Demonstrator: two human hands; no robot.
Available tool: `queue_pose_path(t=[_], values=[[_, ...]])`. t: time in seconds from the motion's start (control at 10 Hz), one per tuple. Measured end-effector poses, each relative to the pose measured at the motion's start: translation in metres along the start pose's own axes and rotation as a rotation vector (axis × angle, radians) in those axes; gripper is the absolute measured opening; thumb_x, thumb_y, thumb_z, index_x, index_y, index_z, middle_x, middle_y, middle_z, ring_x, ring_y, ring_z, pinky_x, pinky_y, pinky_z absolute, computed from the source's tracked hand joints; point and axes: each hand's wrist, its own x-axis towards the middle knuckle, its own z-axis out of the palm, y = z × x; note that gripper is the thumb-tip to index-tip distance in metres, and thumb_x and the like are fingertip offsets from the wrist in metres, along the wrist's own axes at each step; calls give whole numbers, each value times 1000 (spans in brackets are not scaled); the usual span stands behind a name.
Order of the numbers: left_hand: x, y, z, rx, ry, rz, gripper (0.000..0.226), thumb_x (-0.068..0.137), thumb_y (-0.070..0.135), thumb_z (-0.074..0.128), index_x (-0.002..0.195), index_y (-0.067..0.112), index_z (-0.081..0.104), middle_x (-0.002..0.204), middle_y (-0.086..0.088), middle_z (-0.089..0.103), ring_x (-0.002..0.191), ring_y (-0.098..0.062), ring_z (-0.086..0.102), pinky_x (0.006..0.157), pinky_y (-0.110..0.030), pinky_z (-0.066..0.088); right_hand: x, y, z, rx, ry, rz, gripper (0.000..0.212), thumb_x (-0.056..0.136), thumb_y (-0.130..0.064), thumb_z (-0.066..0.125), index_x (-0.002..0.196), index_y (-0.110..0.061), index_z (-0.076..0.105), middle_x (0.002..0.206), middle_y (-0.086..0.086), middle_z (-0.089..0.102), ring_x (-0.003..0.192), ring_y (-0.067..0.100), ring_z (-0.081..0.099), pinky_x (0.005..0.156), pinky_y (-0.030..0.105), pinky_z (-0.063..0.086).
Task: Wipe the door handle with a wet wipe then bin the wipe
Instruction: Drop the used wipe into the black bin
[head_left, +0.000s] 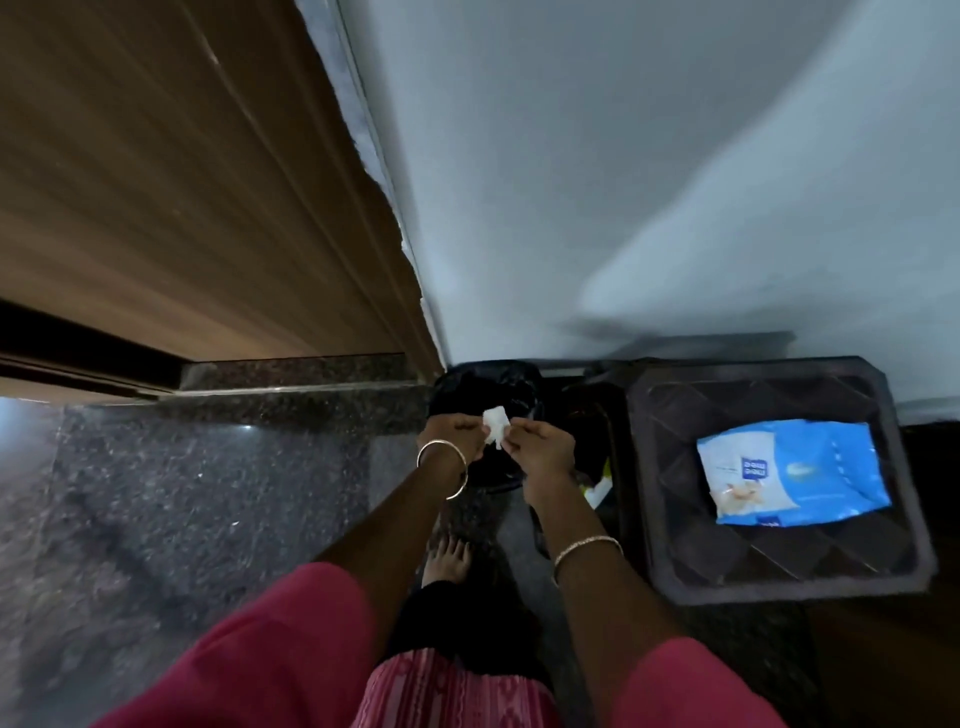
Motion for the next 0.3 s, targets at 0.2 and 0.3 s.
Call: queue_pose_path(t=[0.2, 0.3], values=[[46, -29, -3, 368, 81, 81, 31, 94, 13, 61, 123, 4, 69, 127, -20, 67, 119, -34, 61, 99, -31, 43, 59, 29, -11, -10, 21, 147, 18, 92, 5, 65, 110, 3, 69, 101, 21, 65, 76, 24, 61, 77, 33, 56], [30, -35, -15, 432, 80, 68, 29, 95, 9, 59, 121, 0, 69, 128, -19, 66, 121, -32, 60, 104, -30, 41, 45, 32, -29, -40, 49, 166, 18, 93, 8, 62, 109, 5, 68, 97, 18, 65, 66, 17, 56, 61, 25, 48]])
